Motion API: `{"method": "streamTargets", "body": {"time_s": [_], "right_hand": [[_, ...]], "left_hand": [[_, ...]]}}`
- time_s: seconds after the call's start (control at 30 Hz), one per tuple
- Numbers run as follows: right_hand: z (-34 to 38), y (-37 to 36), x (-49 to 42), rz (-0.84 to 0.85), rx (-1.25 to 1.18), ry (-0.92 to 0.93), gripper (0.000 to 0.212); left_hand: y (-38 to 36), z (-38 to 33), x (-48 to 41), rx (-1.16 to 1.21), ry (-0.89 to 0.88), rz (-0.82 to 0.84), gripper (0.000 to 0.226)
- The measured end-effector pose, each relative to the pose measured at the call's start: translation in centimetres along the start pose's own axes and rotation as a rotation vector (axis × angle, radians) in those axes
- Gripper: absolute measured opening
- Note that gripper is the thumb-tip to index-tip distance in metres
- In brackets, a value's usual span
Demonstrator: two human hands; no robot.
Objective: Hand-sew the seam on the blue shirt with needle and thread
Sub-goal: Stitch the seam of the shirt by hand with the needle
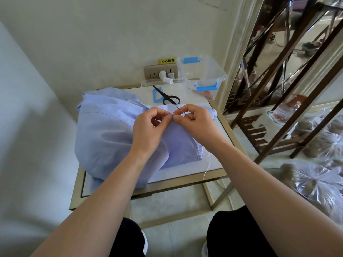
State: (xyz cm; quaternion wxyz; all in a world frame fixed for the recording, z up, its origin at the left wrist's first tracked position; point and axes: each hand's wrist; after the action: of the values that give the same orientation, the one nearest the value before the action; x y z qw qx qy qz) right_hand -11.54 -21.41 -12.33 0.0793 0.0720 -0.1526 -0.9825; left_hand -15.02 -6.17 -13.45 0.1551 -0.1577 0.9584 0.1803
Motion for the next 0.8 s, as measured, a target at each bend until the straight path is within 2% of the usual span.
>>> {"method": "streamTargets", "body": {"time_s": [0.23, 0.43, 0.8], "right_hand": [[0.03, -0.10, 0.01, -0.021, 0.015, 0.046, 0.004], [0.27, -0.16, 0.14, -0.018, 0.034, 0.043, 0.009], [0.26, -0.12, 0.39, -0.046, 0.079, 0.036, 0.010]], "left_hand": [[-0.04, 0.03, 0.06, 0.008, 0.054, -0.001, 0.003], [0.01, -0.38, 0.13, 0.007, 0.002, -0.008, 0.011], [0.03, -0.35, 0.45, -0.018, 0.050, -0.013, 0.008]]}}
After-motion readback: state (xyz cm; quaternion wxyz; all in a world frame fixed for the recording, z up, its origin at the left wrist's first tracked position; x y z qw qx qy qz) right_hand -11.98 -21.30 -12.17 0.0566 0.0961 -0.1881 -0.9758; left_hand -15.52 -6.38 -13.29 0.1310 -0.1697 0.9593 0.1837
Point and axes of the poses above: each hand's wrist, its own x-axis away from the middle knuckle, its own y-axis out of the back of the hand, z = x × y, and after that the axes turned 4 degrees about -z, right-handed
